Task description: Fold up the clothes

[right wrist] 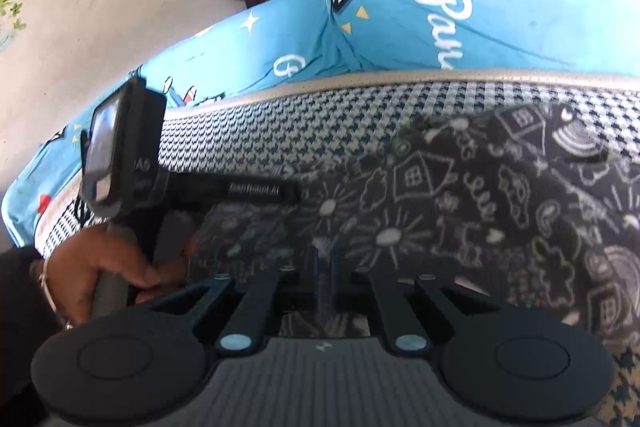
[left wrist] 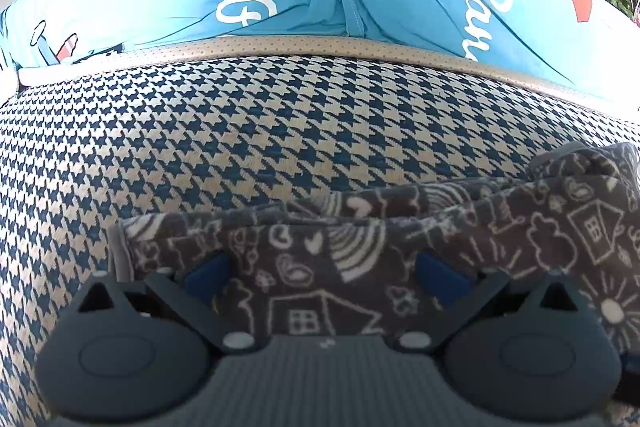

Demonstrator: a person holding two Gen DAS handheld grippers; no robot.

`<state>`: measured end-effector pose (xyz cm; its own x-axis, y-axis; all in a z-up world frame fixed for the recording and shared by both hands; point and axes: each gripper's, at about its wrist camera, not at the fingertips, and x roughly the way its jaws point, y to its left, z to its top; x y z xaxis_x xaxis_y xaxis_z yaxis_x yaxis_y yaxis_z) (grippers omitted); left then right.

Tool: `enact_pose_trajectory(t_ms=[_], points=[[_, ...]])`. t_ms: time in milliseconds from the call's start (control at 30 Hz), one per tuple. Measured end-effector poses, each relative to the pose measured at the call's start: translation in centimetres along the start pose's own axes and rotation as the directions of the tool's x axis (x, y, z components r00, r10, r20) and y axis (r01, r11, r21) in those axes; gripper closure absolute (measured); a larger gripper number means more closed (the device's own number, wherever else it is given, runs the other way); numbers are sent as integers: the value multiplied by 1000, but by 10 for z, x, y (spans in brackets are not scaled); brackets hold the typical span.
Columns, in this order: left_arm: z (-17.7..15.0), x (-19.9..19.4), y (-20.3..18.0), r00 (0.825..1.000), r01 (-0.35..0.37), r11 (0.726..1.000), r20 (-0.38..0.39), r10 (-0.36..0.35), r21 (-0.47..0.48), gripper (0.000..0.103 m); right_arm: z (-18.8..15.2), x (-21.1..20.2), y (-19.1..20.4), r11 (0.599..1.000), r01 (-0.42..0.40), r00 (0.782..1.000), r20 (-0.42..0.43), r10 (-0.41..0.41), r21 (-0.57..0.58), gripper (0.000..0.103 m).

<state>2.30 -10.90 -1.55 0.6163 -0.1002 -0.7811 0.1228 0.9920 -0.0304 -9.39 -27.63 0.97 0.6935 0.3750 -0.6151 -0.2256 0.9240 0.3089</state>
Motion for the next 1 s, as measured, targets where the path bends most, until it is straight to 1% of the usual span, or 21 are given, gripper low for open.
enact_pose_trajectory(t_ms=[100,167,200,267,433,567,633,667,800,933,1000], points=[[-1,1,1,1000,-4,1000,5,4,7,0,-5,10,-6,999,33,999,-32,-33,7,97],[-1,1,2,1000,-6,1000,7,6,10,0,-8,18,-13,998,47,998,-54,-45,40,101],[-1,1,2,1000,-6,1000,8,6,10,0,-8,22,-15,997,65,996,-57,-63,35,103],[-1,1,2,1000,-6,1000,8,6,10,0,-10,32,-15,996,88,994,-66,-87,12,103],[-3,-8,2,1000,-5,1000,8,5,5,0,-10,39,-15,995,104,993,-64,-104,0,103],[-7,-20,-3,1000,20,1000,21,-21,19,0,-10,42,-16,995,103,993,-55,-103,3,103],[-11,-24,-8,999,46,998,26,-47,43,0,-11,43,-16,994,107,993,-49,-107,-5,103],[-13,-23,-12,999,46,997,21,-47,65,0,-11,43,-15,994,109,993,-47,-109,-7,103],[-21,-15,-23,1000,10,992,23,-13,127,0,-7,31,-14,996,89,996,-30,-89,6,103],[-22,-15,-23,1000,14,992,22,-17,126,0,-5,-3,-13,999,46,998,38,-46,15,103],[-22,-15,-23,1000,16,992,23,-20,125,0,-9,-16,-13,999,16,999,50,-18,33,103]])
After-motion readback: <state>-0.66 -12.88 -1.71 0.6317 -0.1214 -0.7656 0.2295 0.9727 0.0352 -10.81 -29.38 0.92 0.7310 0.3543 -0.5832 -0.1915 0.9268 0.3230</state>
